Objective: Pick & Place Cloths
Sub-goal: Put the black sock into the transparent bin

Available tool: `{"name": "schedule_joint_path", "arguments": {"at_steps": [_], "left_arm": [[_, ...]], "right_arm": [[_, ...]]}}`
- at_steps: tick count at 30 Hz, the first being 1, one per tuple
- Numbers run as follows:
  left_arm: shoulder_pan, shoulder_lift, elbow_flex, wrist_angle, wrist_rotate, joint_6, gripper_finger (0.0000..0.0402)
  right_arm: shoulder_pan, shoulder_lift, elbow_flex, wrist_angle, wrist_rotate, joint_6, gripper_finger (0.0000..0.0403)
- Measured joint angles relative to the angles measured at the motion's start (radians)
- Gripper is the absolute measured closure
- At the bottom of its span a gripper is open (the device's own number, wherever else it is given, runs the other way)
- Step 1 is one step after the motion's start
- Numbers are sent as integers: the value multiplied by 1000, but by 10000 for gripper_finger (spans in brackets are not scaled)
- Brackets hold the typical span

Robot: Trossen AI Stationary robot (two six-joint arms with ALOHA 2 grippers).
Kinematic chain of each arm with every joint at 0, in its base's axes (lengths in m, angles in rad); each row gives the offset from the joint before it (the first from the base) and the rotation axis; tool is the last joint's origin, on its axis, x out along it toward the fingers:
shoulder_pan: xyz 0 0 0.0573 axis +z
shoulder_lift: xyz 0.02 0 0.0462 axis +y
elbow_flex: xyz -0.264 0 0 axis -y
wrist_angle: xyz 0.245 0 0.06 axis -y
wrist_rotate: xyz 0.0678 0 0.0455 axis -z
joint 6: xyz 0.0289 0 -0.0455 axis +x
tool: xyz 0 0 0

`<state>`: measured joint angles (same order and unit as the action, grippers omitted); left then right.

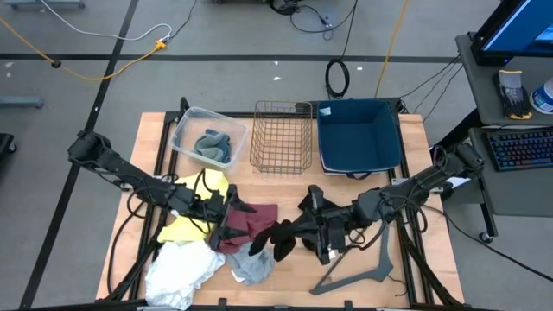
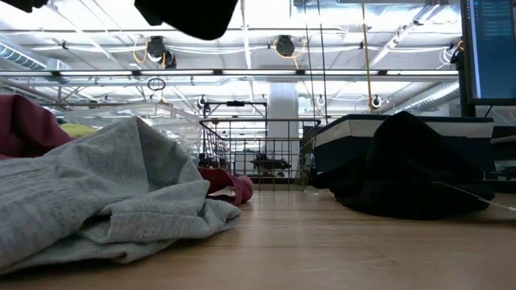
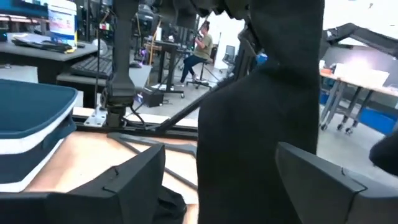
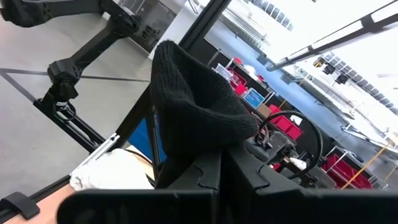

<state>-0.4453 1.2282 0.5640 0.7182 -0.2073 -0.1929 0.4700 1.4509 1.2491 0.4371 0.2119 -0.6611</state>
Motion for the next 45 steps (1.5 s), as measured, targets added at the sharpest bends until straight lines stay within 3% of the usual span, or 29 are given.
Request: {"name": "schedule_joint_path", "arguments": {"at_steps": [16,30,39,45], "left_arm": [[17,10,0,54,114,-51,77],[18,10,0,77,112,-56,77],[33,60,1,107,102,-50,78],[66,105,1,105,14,-53,79]], "right_arm": [[-25,0,0,-7,0,25,403],[-77,27,0,7,-3,56,403],[-115,103,0,125,-4,52,403],[-126,136,0,141,-4,71,403]]}}
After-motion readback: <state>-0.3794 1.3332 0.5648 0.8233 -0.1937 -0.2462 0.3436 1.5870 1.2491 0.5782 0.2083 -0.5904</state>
